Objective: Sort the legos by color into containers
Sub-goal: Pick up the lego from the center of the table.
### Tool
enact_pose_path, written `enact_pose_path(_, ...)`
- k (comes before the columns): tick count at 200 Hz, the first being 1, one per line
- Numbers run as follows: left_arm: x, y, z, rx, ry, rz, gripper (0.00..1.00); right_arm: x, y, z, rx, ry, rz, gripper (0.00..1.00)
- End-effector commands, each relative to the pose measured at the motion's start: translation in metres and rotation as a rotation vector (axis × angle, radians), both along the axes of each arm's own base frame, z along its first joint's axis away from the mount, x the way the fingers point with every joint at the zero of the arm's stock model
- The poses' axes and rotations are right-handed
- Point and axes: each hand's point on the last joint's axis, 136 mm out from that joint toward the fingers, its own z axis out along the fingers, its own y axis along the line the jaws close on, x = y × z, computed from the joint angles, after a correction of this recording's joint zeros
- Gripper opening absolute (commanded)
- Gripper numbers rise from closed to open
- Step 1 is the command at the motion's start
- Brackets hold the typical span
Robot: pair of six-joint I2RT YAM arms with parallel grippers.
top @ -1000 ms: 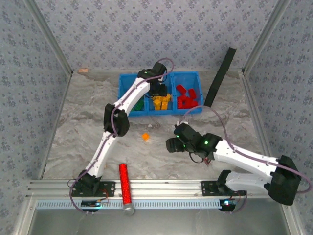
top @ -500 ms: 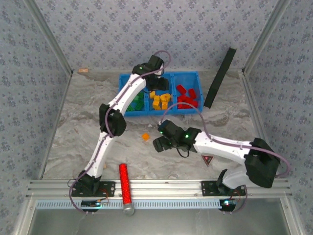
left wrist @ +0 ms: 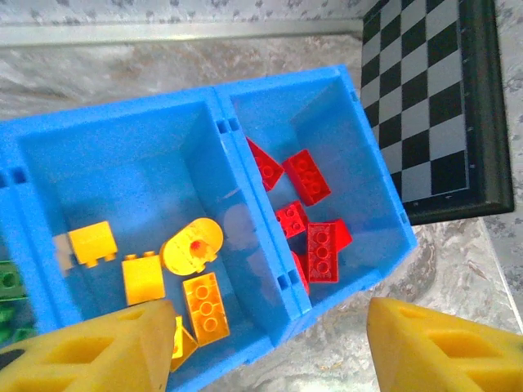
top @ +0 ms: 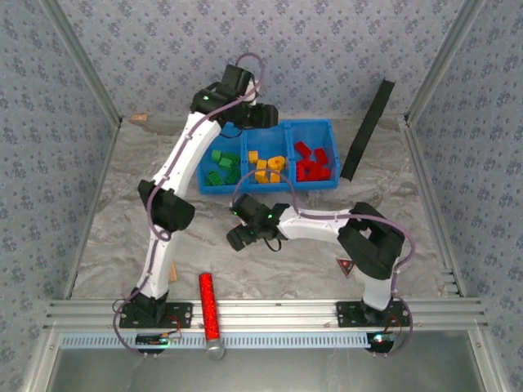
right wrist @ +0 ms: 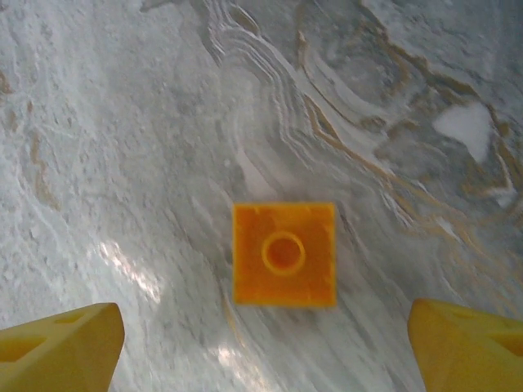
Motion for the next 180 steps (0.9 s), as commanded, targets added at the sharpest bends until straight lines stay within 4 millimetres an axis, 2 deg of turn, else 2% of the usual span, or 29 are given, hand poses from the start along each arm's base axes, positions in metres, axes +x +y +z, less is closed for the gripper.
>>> enact_pose_path(1,-0.026,0.028,0.039,0.015,-0.057,-0.012,0.64,0.006,0.016,0.005,0.013,-0.013,0.033,0.91)
enact_pose_path(14,-0.037,0.039,0.042,0.032,-0.060,-0.008,0.65,0.009,0.017,0.000,0.004,-0.006,0.035,0.91)
enact_pose_path(33,-0.067,0.058,0.044,0.065,-0.032,-0.003,0.65,0.014,0.017,-0.006,-0.024,0.001,0.035,0.90)
enact_pose_path(46,-0.086,0.070,0.038,0.069,-0.015,0.012,0.67,0.017,0.015,-0.010,-0.036,0.004,0.028,0.88)
enact_pose_path(61,-0.111,0.084,0.043,0.058,-0.032,0.019,0.69,0.019,0.015,-0.015,-0.039,0.012,0.022,0.87)
enact_pose_path(67,-0.120,0.090,0.035,0.068,-0.018,0.016,0.69,0.020,0.014,-0.016,-0.044,0.010,0.016,0.86)
enact_pose_path(107,-0.188,0.133,0.057,0.061,-0.133,0.022,0.71,0.022,0.009,-0.033,-0.073,0.019,-0.008,0.81)
enact_pose_path(127,-0.216,0.162,0.060,0.096,-0.194,0.071,0.72,0.023,0.008,-0.040,-0.085,0.030,-0.002,0.71)
enact_pose_path(151,-0.238,0.185,0.036,0.151,-0.154,0.113,0.73,0.021,0.001,-0.047,-0.101,0.056,-0.004,0.60)
enact_pose_path(180,-0.254,0.206,0.012,0.231,-0.097,0.158,0.72,0.016,-0.015,-0.048,-0.141,0.065,-0.018,0.47)
